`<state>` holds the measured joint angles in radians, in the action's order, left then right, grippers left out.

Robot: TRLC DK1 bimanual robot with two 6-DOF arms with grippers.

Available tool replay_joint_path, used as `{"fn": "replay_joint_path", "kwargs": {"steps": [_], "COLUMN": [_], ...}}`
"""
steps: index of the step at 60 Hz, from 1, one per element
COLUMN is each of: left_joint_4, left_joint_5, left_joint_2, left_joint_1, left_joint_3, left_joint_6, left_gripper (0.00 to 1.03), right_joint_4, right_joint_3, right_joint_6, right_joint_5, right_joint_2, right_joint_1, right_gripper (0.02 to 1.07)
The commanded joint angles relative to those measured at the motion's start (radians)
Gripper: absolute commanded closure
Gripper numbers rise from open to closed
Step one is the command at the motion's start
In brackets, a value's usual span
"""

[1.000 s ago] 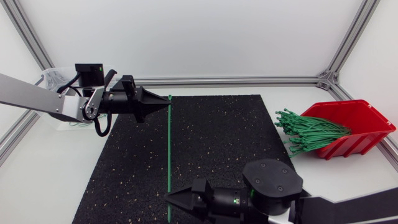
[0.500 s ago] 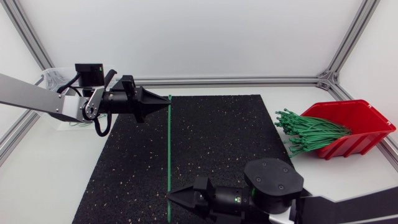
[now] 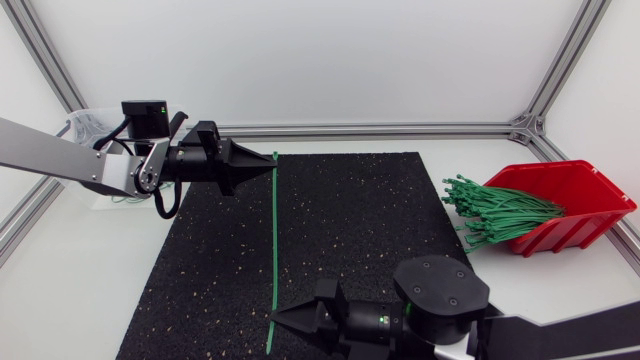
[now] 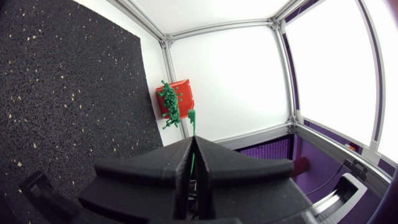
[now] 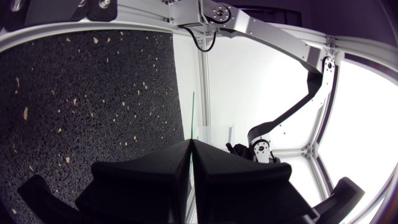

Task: Take a green cable tie from the red box, thread the tail through the head to close it, then place it in the transparent bin on the left.

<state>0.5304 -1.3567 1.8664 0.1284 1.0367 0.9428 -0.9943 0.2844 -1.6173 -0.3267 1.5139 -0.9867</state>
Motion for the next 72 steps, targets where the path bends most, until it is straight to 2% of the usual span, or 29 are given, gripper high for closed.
{"fn": "replay_joint_path", "kwargs": {"steps": [1, 11, 17, 23, 26, 34, 45, 50, 62, 72], "left_joint_4": [0.028, 0.065, 0.097, 0.118, 0.126, 0.134, 0.135, 0.140, 0.148, 0.149], "left_joint_5": [-0.005, -0.002, -0.002, -0.002, -0.001, 0.002, 0.011, 0.022, 0.044, 0.061], "left_joint_2": [0.011, -0.015, -0.046, -0.065, -0.078, -0.113, -0.161, -0.182, -0.211, -0.236], "left_joint_1": [0.005, 0.007, 0.011, 0.013, 0.013, 0.022, 0.040, 0.047, 0.071, 0.089], "left_joint_3": [-0.017, -0.046, -0.078, -0.102, -0.116, -0.141, -0.178, -0.191, -0.219, -0.239], "left_joint_6": [0.008, 0.008, 0.002, 0.001, 0.001, -0.007, -0.027, -0.041, -0.087, -0.110], "left_gripper": [1.00, 1.00, 1.00, 1.00, 1.00, 1.00, 1.00, 1.00, 1.00, 1.00], "right_joint_4": [0.017, 0.115, 0.261, 0.290, 0.332, 0.269, 0.293, 0.422, 0.562, 0.809], "right_joint_3": [0.036, 0.096, 0.147, 0.153, 0.160, 0.141, 0.145, 0.190, 0.243, 0.394], "right_joint_6": [0.129, 0.350, 0.504, 0.573, 0.683, 0.889, 1.123, 1.225, 1.389, 1.579], "right_joint_5": [-0.005, -0.018, -0.028, -0.008, -0.015, -0.089, -0.127, -0.161, -0.256, -0.430], "right_joint_2": [-0.027, -0.063, -0.106, -0.112, -0.121, -0.143, -0.239, -0.290, -0.359, -0.382], "right_joint_1": [0.003, 0.028, 0.040, 0.028, 0.026, 0.040, 0.037, 0.034, 0.043, 0.091], "right_gripper": [1.01, 1.01, 1.01, 1.01, 1.01, 1.01, 1.01, 1.01, 1.01, 1.01]}}
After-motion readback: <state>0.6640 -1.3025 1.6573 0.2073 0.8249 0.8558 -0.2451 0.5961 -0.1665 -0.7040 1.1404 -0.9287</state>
